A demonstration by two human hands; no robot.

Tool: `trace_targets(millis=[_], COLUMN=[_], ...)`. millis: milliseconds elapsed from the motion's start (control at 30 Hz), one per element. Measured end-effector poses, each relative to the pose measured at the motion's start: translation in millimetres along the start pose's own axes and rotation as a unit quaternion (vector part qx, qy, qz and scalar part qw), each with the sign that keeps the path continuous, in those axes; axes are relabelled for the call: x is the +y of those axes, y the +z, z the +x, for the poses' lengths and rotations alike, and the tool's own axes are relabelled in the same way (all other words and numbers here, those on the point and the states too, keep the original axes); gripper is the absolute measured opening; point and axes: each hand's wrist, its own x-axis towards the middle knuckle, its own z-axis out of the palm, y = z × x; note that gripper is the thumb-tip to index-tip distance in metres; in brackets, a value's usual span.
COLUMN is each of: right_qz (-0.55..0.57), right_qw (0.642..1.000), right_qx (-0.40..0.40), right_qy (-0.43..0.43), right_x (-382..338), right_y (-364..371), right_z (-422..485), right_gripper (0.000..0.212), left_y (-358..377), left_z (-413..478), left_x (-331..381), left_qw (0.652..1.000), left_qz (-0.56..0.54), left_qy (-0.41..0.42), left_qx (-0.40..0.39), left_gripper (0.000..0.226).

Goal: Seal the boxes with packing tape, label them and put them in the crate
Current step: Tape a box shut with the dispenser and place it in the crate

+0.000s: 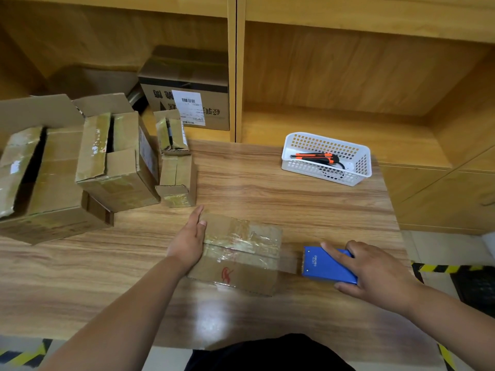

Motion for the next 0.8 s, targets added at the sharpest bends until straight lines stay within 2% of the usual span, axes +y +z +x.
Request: trace_targets(millis=[133,333,400,533,633,800], right_qz=[-0.039,-0.003,-0.001,0.014,0.039,0.016], right_qw=[0.998,0.998,0.999,0.999,0.993,0.990], right_qx=[0.042,-0.054,-0.043,0.042,0.107,0.139], right_qy=[-0.022,0.010,0.012,0.018,0.026,0.020], right_x=[-6.2,-30.1,-33.1,-42.0,-54.2,-75.1], right_y=[16.8,19.3,20.4,19.9,3.5,-28.8], right_z=[14.0,32.1,35.6,33.7,34.5,48.1], right_gripper=[0.090,0.078,0.082,0.090,0.081,0.075], left_y=[0.5,0.9,0.1,-12.5,-26.2,-34.0], left_z=[0.0,0.8,1.0,2.8,4.5,4.2], left_x=[0.4,-0.7,-1.7,-9.0,-16.2,-32.9], left_qw=[1.000,1.000,1.000,0.998,0.993,0.987], left_qz=[0.007,-0.004,-0.007,-0.056,-0.111,-0.147], left_qy=[-0.003,-0.001,0.004,-0.006,-0.029,-0.052], left_qx=[0.007,0.011,0.011,0.013,0.022,0.026], left_gripper=[0.043,0.043,0.043,0.040,0.039,0.041])
